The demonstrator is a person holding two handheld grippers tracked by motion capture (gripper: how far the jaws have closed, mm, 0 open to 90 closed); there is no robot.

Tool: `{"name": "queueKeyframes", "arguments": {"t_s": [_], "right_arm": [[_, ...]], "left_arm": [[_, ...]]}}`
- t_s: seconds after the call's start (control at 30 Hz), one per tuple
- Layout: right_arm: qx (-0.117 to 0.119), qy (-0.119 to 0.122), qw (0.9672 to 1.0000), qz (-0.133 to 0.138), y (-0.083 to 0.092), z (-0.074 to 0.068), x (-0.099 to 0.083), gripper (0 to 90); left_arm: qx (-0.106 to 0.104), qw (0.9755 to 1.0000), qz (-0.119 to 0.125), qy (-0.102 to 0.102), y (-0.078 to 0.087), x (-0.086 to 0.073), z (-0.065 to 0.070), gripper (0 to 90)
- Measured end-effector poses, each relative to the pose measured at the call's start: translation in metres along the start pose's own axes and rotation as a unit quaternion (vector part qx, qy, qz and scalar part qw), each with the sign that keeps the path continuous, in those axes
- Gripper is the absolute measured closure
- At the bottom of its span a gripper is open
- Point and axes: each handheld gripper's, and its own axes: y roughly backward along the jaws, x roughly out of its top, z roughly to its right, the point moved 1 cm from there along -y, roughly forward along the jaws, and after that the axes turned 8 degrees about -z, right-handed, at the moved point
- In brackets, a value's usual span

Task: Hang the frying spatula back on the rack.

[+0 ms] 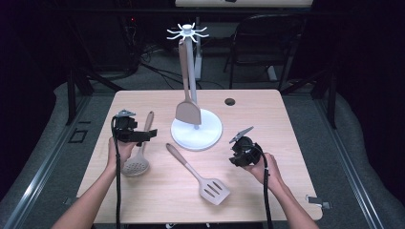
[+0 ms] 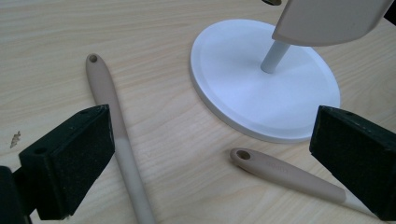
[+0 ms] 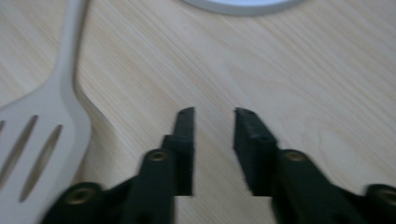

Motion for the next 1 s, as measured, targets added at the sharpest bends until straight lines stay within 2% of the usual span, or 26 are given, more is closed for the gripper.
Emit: {"name": "queueKeyframes", "arguments": {"t_s": [0.07, 0.3, 0.33, 0.43, 0.47, 0.6, 0.67, 0.73, 1.0], "right_arm": [[0.010, 0.001, 0.9998, 0.018, 0.002, -0.003, 0.000, 90.0], [0.026, 0.019, 0.9988, 0.037, 0.011, -0.023, 0.003, 90.0], [0.036, 0.018, 0.9984, 0.038, 0.013, -0.028, 0.002, 90.0], [0.042, 0.030, 0.9979, 0.038, 0.016, -0.042, -0.005, 90.0], [0.043, 0.032, 0.9978, 0.037, 0.016, -0.046, -0.006, 90.0], [0.056, 0.047, 0.9972, 0.016, 0.014, -0.056, -0.007, 90.0], [0.071, 0.052, 0.9961, 0.004, 0.012, -0.061, -0.005, 90.0], [0.076, 0.067, 0.9948, -0.011, 0.009, -0.067, -0.003, 90.0], [0.102, 0.087, 0.9903, -0.036, 0.002, -0.084, -0.002, 89.6]], "left_arm": [[-0.001, 1.0000, -0.001, -0.001, 0.000, 0.000, 0.001, 0.0], [0.003, 1.0000, 0.001, 0.006, 0.000, -0.002, 0.005, 0.0], [0.002, 1.0000, -0.004, 0.006, 0.000, -0.002, 0.006, 0.0], [0.003, 1.0000, -0.005, -0.003, -0.001, -0.002, 0.008, 0.0], [0.002, 1.0000, -0.005, 0.000, -0.002, -0.003, 0.009, 0.0], [0.003, 0.9999, -0.010, -0.002, -0.004, -0.003, 0.011, 0.0], [0.004, 1.0000, -0.009, 0.000, -0.004, -0.003, 0.010, 0.0], [0.005, 0.9999, -0.010, 0.001, -0.005, -0.004, 0.009, 0.0], [0.003, 0.9998, -0.020, 0.002, -0.008, -0.005, 0.009, 0.1]]}}
